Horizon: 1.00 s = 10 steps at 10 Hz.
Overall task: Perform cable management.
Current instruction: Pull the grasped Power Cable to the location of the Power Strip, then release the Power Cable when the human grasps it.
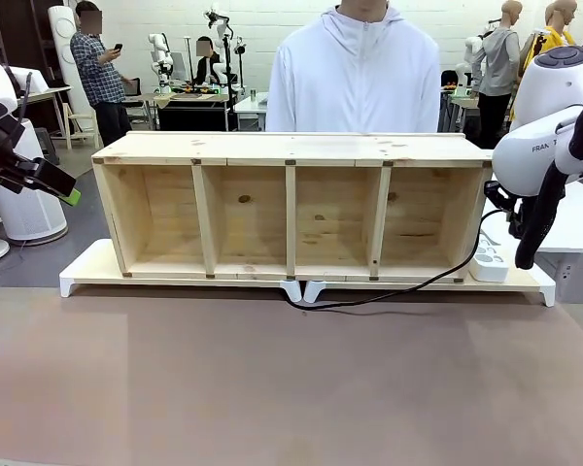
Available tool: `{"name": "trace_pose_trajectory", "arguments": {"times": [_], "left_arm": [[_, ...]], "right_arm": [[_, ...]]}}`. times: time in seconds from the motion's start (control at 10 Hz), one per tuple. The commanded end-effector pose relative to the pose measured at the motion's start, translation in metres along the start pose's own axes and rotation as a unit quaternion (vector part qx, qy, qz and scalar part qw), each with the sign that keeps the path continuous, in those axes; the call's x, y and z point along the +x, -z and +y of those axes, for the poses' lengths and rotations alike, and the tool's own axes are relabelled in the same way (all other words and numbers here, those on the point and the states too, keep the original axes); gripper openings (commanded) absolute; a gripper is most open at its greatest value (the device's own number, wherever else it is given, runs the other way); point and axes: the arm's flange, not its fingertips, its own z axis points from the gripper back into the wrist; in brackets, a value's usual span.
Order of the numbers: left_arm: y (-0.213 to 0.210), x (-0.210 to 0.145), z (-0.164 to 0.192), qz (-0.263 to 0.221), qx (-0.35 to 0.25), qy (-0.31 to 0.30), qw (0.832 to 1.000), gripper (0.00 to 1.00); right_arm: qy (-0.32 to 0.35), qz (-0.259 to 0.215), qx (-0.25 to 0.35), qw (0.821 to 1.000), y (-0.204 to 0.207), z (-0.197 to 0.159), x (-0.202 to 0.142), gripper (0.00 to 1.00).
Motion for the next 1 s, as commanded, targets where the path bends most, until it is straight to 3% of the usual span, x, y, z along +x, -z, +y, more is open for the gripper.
{"name": "trace_pose_trajectory", "arguments": {"times": [0.0, 0.9], "left_arm": [[0.0014, 0.0015, 0.0003, -0.005, 0.002, -0.001, 1.0, 1.0], [0.0014, 0.0015, 0.0003, -0.005, 0.002, -0.001, 1.0, 1.0]], "right_arm": [[-0.006, 0.0, 0.001, 1.0, -0.0002, 0.0013, -0.0004, 0.14], [-0.006, 0.0, 0.001, 1.0, -0.0002, 0.0013, -0.0004, 0.14]]}}
